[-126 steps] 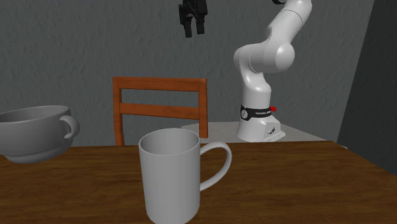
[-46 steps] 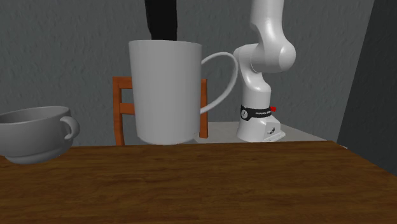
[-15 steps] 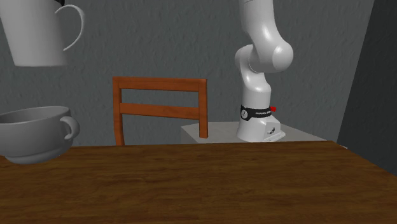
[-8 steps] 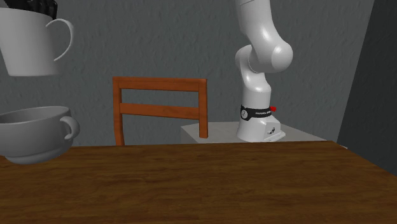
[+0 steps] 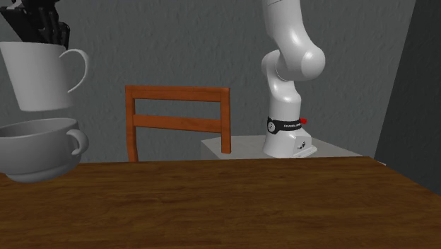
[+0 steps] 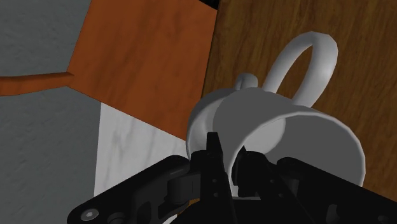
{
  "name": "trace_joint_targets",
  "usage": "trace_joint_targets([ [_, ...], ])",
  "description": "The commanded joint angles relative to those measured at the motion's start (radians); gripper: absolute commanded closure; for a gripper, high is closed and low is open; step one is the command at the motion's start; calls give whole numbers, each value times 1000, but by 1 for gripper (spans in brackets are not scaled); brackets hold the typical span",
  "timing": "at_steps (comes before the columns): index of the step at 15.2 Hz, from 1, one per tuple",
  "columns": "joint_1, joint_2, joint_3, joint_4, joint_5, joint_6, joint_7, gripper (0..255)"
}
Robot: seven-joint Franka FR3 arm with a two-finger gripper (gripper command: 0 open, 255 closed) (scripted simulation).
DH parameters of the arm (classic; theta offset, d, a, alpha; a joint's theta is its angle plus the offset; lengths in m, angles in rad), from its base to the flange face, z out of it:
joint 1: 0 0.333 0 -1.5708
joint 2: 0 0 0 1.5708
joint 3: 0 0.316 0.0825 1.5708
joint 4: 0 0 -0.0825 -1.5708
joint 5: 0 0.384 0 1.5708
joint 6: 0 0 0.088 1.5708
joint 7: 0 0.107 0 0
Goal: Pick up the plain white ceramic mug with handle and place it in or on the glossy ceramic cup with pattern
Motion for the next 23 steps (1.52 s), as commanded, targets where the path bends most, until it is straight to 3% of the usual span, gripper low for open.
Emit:
trace_joint_targets([
  [1,0,8,-1,-17,-1,25,0,255],
  [5,-1,14,-2,-62,-3,77,1,255],
  [13,-1,14,-2,-62,-3,77,1,255],
  [14,-1,14,-2,-62,-3,77,1,0],
  [19,-1,14,-2,-62,-3,77,1,0],
  [23,2,11,0,61,-2,-49,-1,0],
])
